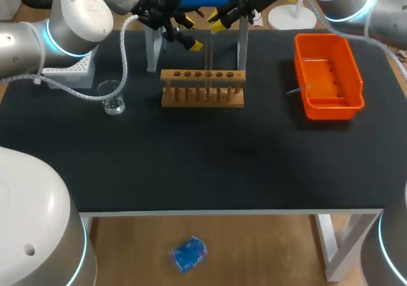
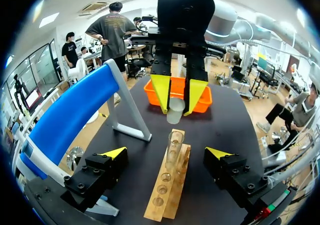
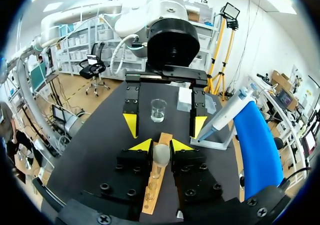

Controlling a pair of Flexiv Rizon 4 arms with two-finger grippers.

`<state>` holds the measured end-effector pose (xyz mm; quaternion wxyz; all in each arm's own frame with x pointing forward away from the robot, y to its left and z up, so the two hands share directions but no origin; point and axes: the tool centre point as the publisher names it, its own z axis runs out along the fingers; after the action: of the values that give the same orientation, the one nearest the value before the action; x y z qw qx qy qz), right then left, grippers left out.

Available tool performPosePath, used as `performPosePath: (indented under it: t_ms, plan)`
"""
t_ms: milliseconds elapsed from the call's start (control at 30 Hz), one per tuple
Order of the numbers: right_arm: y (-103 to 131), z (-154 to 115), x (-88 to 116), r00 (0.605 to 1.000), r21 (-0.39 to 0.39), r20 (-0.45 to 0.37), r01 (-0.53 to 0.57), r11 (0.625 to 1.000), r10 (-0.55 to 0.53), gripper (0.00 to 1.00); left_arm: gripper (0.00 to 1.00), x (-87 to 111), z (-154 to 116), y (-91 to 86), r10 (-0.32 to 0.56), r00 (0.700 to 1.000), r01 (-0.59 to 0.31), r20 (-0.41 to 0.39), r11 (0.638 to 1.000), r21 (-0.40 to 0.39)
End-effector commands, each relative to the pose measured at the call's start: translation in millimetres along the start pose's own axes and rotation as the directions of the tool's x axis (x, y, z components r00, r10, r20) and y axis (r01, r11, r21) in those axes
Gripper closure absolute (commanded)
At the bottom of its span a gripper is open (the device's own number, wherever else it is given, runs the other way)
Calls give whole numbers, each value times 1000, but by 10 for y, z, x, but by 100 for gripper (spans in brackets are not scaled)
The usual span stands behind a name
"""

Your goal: Invert the test tube, pick up the pipette, mount the tip to pipette, aspirate from beaker and dispense into the tube, eject the tip, return the pipette, and cap with the stopper.

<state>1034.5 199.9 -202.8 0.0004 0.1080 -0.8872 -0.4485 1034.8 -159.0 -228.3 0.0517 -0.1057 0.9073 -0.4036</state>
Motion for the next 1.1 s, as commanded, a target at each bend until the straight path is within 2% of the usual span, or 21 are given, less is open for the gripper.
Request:
performPosePath:
  t_ms: [33,633,1100]
  plan:
    - [-2,-9,-18,1000,1,-6,0,1000,0,100,0,-1,6,11,2,1000,-2,0,1000,5]
    - [-53,188,84,1000,-5,-21,-14,1000,14,100,0,-1,6,11,2,1000,-2,0,1000,5]
    - [-107,245,91,999,-6,-37,-36,999,35,100,0,-1,6,11,2,1000,-2,0,1000,5]
